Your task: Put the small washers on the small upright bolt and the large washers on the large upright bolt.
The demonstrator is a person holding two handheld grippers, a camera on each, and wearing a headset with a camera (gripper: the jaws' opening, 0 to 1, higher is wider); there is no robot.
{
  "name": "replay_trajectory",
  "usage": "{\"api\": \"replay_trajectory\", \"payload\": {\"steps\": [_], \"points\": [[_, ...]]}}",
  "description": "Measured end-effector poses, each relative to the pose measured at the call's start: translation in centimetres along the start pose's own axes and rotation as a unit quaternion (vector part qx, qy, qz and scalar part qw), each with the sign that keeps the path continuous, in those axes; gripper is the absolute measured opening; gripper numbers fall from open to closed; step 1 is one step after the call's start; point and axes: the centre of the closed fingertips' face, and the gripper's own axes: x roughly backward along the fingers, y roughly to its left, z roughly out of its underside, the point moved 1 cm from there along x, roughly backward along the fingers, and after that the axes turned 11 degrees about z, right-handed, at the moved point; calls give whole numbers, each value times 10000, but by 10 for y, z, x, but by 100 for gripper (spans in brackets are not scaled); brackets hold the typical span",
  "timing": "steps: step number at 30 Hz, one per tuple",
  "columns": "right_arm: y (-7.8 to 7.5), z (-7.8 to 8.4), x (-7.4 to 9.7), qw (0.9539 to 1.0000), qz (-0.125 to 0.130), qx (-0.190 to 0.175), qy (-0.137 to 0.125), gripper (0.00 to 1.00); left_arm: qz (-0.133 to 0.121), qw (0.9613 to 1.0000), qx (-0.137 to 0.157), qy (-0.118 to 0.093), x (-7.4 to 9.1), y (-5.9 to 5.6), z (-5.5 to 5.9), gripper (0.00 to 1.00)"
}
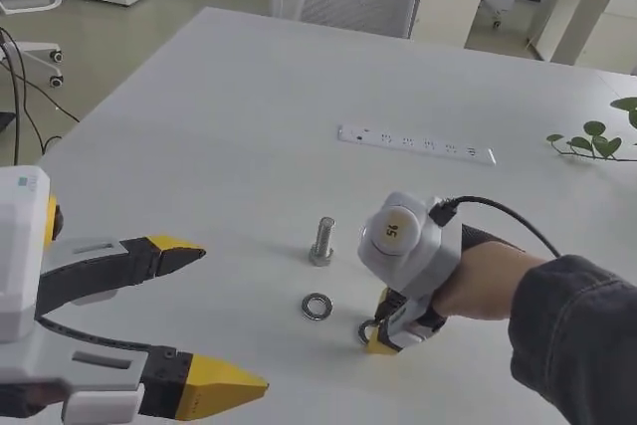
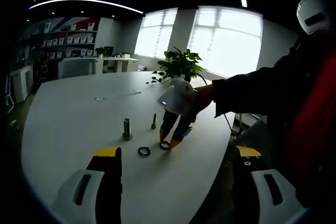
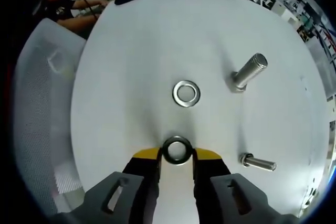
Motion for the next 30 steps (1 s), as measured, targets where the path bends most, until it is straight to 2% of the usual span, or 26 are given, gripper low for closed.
{"api": "replay_trajectory", "payload": {"steps": [16,30], "points": [[1,-3,0,10000,-28,21,-31,24,-3,10000,20,-3,1,1,1,87],[-5,0,16,10000,37,82,26,24,36,10000,-13,-9,-2,0,0,87]]}}
